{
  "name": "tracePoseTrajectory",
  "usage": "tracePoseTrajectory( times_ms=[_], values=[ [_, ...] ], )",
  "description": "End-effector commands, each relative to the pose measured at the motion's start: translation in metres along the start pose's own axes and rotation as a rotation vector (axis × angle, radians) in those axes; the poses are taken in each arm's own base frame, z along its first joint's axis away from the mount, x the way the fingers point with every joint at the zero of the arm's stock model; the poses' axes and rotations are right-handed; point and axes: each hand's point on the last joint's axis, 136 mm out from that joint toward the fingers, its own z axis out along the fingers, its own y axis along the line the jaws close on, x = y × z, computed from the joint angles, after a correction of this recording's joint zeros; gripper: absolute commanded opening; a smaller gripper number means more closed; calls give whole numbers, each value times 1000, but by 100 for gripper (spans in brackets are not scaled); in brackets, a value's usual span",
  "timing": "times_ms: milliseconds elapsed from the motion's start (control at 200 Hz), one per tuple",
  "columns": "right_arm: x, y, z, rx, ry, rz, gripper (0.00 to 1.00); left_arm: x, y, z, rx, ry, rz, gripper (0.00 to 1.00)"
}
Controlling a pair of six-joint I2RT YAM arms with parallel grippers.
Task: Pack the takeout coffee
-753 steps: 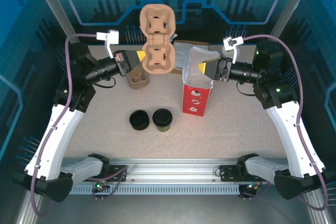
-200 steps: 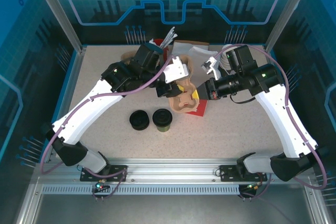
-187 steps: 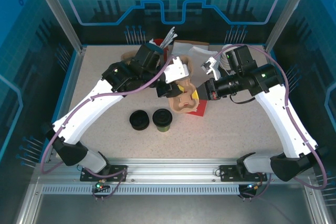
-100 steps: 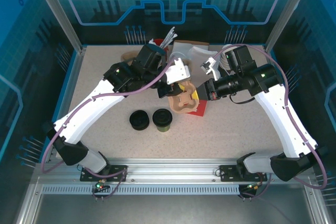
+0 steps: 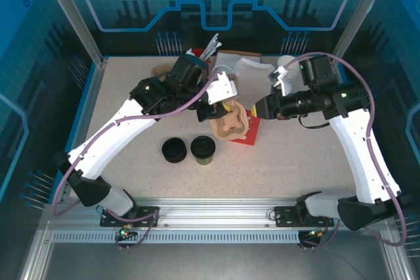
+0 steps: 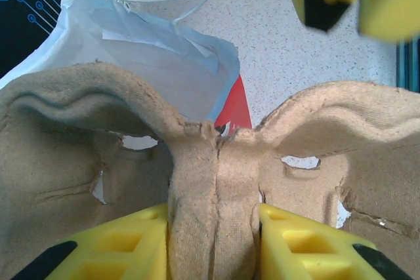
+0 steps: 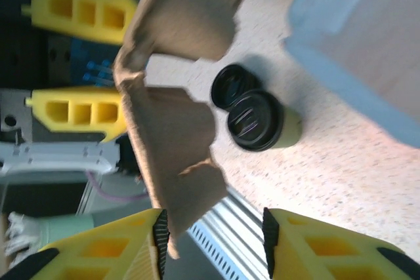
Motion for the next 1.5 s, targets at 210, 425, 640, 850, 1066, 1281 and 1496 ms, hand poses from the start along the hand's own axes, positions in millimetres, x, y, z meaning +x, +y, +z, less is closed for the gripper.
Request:
tracePoseTrajectory(
  times_ms=[210, 425, 640, 850, 1066, 1281, 1496],
  values=[
    [-53, -78, -29, 471, -228, 105, 53, -7, 17, -21, -55, -63, -104, 34],
    [-76, -108, -8, 539, -232, 143, 55, -7, 20, -27, -61, -87, -134, 34],
    [-82, -127, 25, 523, -167, 190, 55, -8, 24, -30, -70, -107, -150, 34],
    [-78, -141, 42, 549, -113, 215, 51, -13, 25, -33, -64, -124, -161, 34],
    [-72, -151, 47, 594, -91, 214, 40, -20, 24, -36, -54, -147, -172, 35],
    [-69, -151, 41, 613, -81, 182, 14, -31, 19, -39, -6, -178, -197, 36],
    [-64, -137, 26, 604, -90, 132, 2, -43, 15, -42, 33, -221, -216, 36]
  ],
)
